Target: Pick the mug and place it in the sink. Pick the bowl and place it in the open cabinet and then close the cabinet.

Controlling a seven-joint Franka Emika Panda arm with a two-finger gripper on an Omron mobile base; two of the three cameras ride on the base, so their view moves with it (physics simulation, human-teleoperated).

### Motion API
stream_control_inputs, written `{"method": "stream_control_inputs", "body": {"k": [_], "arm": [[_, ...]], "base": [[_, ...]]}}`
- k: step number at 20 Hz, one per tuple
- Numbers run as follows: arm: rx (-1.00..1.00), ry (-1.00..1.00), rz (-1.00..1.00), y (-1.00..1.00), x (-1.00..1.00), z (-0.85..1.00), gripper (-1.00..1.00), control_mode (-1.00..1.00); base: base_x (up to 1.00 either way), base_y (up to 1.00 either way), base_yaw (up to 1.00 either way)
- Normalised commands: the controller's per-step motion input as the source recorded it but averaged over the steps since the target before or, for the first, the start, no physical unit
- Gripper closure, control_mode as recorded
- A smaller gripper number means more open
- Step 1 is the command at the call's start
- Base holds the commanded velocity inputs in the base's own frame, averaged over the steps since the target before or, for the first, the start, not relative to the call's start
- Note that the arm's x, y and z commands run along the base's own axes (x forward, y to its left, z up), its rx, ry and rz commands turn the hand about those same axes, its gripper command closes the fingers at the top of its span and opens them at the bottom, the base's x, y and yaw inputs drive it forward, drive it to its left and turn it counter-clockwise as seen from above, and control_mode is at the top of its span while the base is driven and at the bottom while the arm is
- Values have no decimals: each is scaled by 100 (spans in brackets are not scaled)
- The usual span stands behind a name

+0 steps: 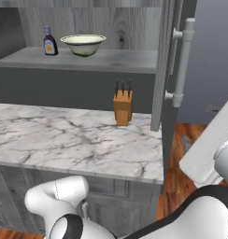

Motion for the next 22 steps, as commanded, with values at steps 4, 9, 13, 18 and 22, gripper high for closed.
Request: {"method": "stream_control_inputs", "body": {"k": [4,9,13,18,22], "arm": [[0,-2,4,0,40,-16,-100,-100],[0,-4,4,0,27,-12,-100,-100],[0,-1,4,0,23,-7,-100,-100],[0,0,3,0,36,-7,-100,-100],[0,2,4,0,24,-17,-100,-100]], "base": [[0,0,0],[0,0,0],[0,0,0],[0,0,0],[0,0,0]]}}
